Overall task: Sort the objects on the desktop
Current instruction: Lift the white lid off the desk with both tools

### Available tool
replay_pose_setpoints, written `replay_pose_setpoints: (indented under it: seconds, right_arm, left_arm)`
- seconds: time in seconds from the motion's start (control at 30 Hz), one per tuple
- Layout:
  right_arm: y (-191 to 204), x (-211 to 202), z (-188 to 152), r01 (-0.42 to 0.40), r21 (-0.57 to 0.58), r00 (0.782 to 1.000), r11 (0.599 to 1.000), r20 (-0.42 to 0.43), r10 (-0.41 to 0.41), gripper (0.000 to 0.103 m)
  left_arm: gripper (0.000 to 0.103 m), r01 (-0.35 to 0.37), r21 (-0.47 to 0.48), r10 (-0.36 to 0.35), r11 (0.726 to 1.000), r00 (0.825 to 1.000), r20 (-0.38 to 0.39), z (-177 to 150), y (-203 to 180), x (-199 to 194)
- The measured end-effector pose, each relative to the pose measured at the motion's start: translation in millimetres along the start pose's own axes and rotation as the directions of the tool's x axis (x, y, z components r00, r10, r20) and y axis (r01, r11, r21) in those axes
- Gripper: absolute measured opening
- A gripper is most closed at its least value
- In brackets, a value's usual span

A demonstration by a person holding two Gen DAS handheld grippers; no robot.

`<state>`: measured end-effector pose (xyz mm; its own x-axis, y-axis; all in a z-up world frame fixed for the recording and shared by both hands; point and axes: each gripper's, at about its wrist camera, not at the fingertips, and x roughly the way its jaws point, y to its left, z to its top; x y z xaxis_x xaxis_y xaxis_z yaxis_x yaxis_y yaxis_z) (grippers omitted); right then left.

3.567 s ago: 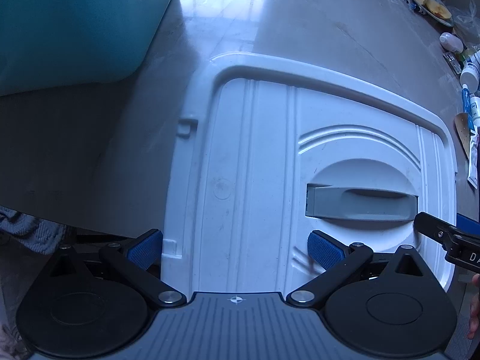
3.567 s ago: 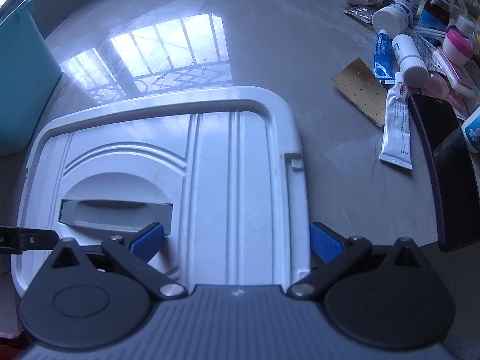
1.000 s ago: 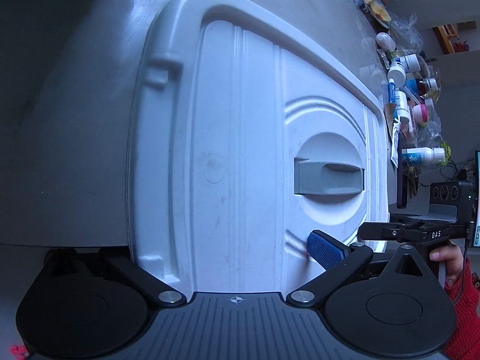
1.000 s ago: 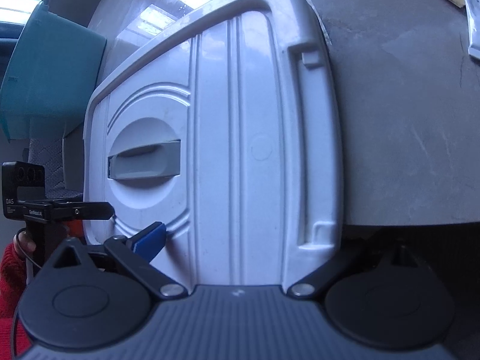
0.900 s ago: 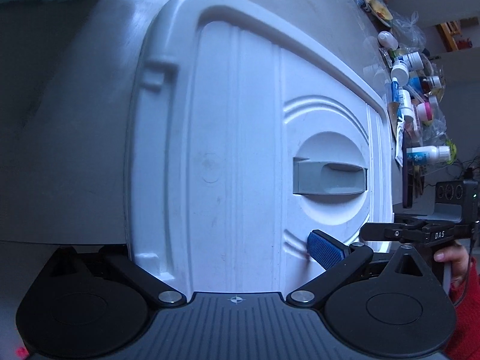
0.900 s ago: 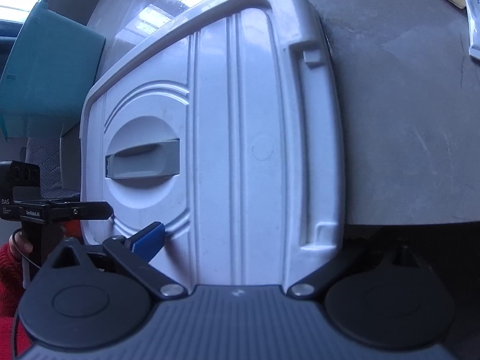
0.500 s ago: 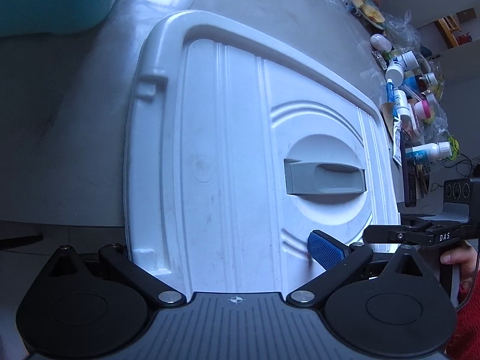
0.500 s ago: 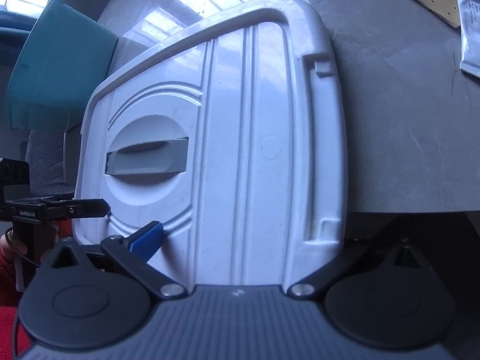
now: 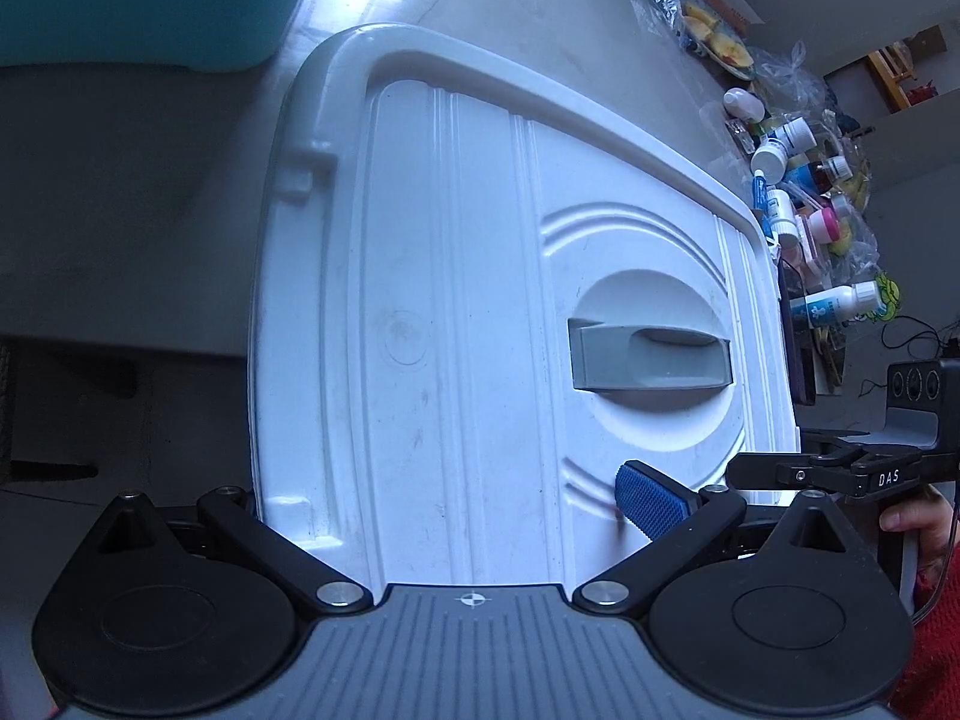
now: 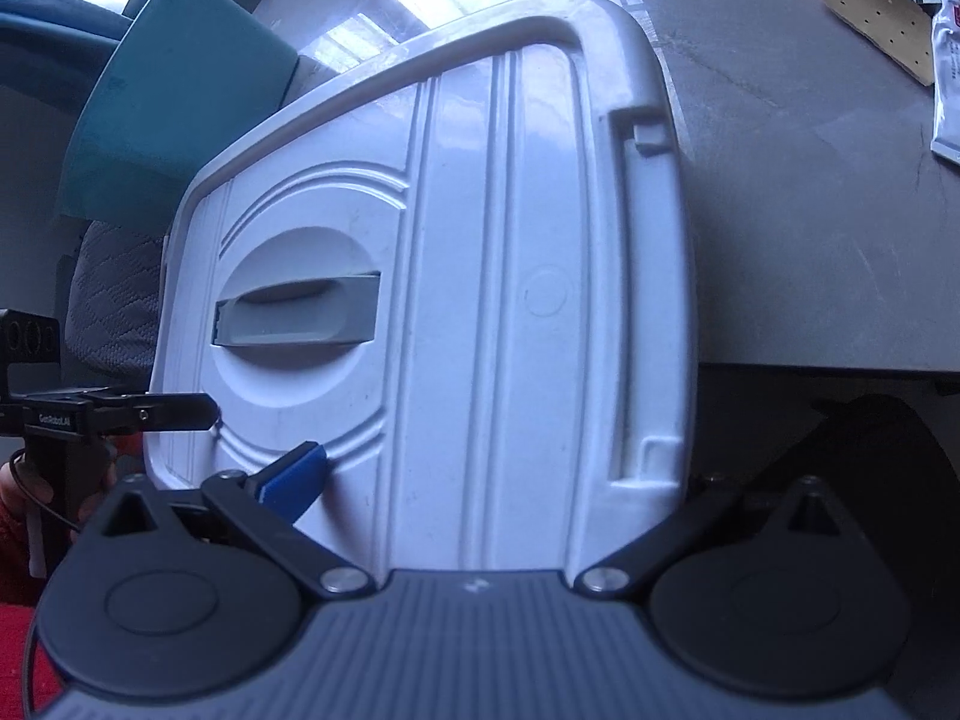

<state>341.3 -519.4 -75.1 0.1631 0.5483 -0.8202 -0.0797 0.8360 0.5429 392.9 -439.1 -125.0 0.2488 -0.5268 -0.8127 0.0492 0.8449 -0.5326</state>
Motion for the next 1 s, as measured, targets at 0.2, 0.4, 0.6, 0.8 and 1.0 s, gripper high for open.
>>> replay_pose_setpoints:
  seconds: [0.2,0.4,0.6,0.8,1.0]
  right_arm:
    - [26.0,0.1,-21.3,0.007,-0.018,1.0,1.0,0.012,-0.006,0.103]
    - [69.0,24.2,-37.7,-0.005,-0.022,1.0,1.0,0.018,0.006,0.103]
    - [123.4,43.1,-52.7,-0.032,-0.031,0.999,0.999,0.021,0.033,0.103]
    - [166.2,54.9,-54.7,-0.048,-0.042,0.999,0.998,0.022,0.049,0.103]
    - [197.0,50.0,-47.3,-0.051,-0.064,0.997,0.997,0.047,0.054,0.103]
  left_arm:
    - [0.103,0.007,0.006,-0.007,1.0,1.0,0.023,-35.0,23.2,-38.5]
    - [0.103,-0.007,0.006,0.007,1.0,0.999,0.043,-90.2,67.0,-88.6]
    - [0.103,-0.034,-0.003,0.035,0.999,0.997,0.07,-150.3,114.7,-151.8]
    - [0.103,-0.059,-0.008,0.06,0.998,0.992,0.107,-194.8,152.7,-211.2]
    - [0.103,-0.071,0.003,0.069,0.998,0.985,0.156,-212.9,174.5,-263.5]
